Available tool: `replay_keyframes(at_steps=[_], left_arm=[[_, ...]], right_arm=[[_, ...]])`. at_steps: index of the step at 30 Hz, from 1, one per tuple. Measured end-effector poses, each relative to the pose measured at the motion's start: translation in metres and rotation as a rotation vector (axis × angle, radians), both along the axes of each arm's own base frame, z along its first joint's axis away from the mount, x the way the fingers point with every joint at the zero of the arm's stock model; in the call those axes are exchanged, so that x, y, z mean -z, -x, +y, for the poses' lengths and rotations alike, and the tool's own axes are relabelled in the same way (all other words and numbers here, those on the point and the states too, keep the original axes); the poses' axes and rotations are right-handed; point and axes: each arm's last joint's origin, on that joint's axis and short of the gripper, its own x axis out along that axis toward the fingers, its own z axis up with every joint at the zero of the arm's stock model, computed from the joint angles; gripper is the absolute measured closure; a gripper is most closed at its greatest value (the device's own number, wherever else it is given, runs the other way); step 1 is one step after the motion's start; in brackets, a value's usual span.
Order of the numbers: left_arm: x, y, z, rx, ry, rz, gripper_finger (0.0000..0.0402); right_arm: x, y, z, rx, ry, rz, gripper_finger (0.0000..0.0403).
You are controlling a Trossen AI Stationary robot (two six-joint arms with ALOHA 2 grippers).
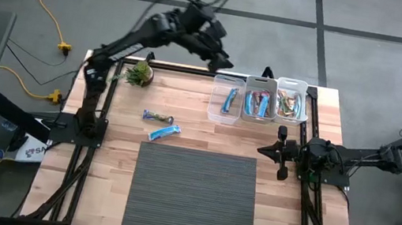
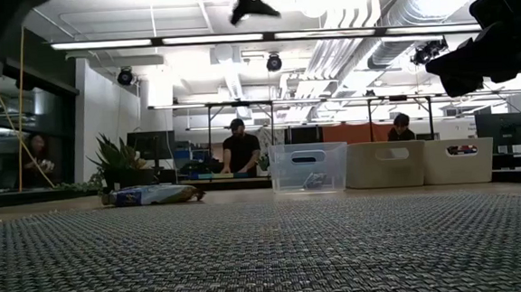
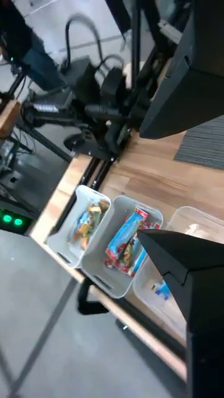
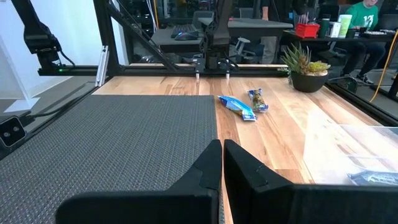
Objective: Pick and place Granola Bars by type
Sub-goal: Put the blue granola bar into the transparent bin
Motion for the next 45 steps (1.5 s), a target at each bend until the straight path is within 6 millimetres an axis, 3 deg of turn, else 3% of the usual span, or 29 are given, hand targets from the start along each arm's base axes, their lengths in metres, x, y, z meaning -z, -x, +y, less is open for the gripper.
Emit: replay_keyframes(at_steps=[5,13,22,28,32,36,45], left_arm=[[-0.032,0.048,-0.022,-0.018,-0.096,0.046,0.0154],[-0.056,0.114,-0.052,-0.121,-0.157,0.186,0.0154],[-0.064,0.155,-0.071,-0.19,-0.137,0.267,0.0154],[-0.057,0.175,-0.081,-0.181,-0.119,0.327,0.0154],[-0.037,0.188,-0.094,-0.16,-0.112,0.347,0.0154],[-0.001,0.196,-0.106,-0.169,-0.085,0.286,0.0154],[0.121,0.192,-0.127,-0.173,0.101,0.211,0.0154]], right_arm=[[0.0,0.0,0.0,0.0,0.0,0.0,0.0402],[0.0,0.0,0.0,0.0,0.0,0.0,0.0402],[0.0,0.0,0.0,0.0,0.0,0.0,0.0402],[0.0,0.0,0.0,0.0,0.0,0.0,0.0402],[0.0,0.0,0.0,0.0,0.0,0.0,0.0402],[0.0,0.0,0.0,0.0,0.0,0.0,0.0402],[0.0,0.0,0.0,0.0,0.0,0.0,0.0402]])
